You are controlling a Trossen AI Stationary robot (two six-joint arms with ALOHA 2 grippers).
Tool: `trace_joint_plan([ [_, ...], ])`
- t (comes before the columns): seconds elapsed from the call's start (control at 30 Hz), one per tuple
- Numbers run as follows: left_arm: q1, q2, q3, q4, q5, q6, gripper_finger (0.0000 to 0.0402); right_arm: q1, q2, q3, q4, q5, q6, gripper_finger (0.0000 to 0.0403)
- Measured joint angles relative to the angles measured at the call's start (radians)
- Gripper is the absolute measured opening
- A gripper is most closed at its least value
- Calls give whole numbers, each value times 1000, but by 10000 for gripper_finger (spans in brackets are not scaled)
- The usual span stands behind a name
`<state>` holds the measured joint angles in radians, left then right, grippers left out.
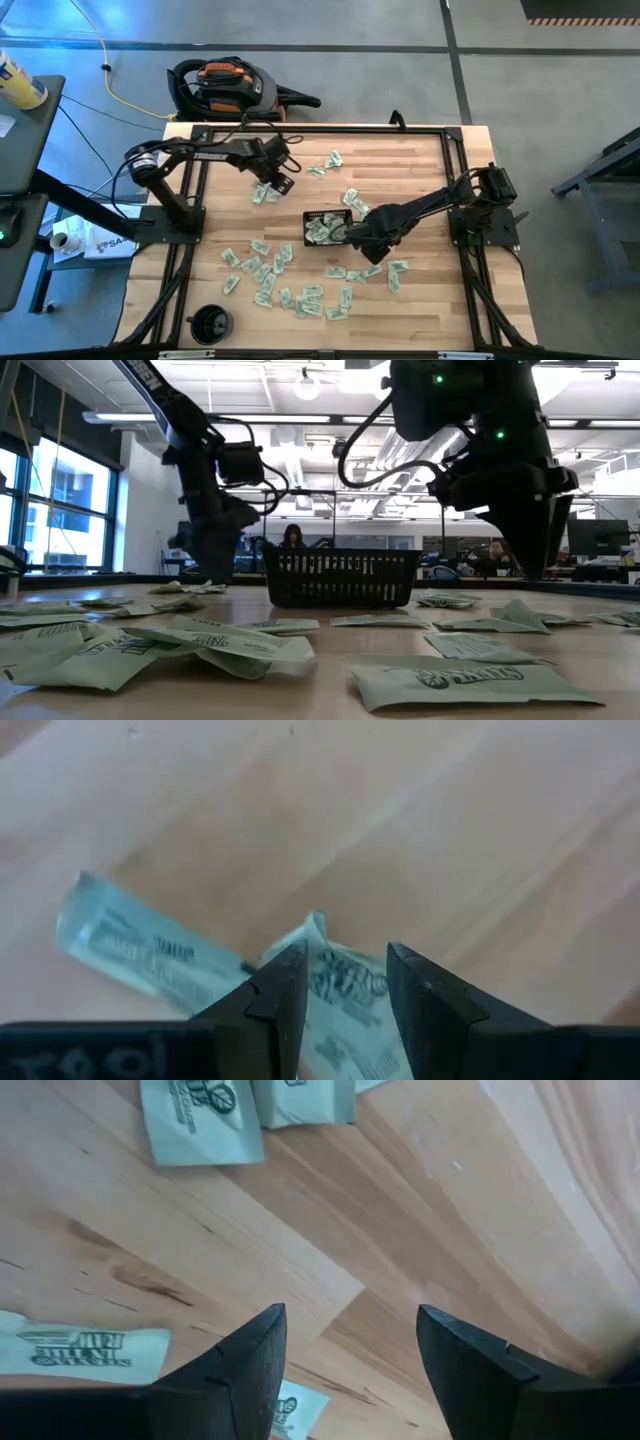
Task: Pick and place Stevia / Truvia into bins
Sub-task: Put the green stevia packet into the black basket
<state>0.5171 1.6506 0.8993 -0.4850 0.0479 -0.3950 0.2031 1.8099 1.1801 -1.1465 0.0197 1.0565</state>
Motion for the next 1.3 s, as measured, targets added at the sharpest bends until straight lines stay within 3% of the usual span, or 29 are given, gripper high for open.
trace_joint_plan([
  [0.37, -1, 78, 8, -10, -9, 31, 159, 0, 0, 0, 12, 24, 17, 216],
  [0.63, 0, 84, 59, -46, -24, 78, 23, 0, 0, 0, 12, 38, 17, 215],
  [0.83, -8, 86, 173, -97, 12, 114, 43, 4, -1, 0, 20, 53, 17, 215],
  [0.97, -40, 45, 247, -120, 70, 177, 20, 39, -14, 0, 32, 83, 27, 209],
  [1.07, -96, 3, 292, -85, 193, 241, 20, 71, -34, 1, 27, 116, 116, 203],
  [1.17, -169, -13, 313, -26, 327, 309, 22, 103, -77, 1, -3, 178, 318, 198],
  [1.3, -293, -6, 320, 63, 320, 320, 22, 132, -154, 1, -39, 254, 535, 195],
])
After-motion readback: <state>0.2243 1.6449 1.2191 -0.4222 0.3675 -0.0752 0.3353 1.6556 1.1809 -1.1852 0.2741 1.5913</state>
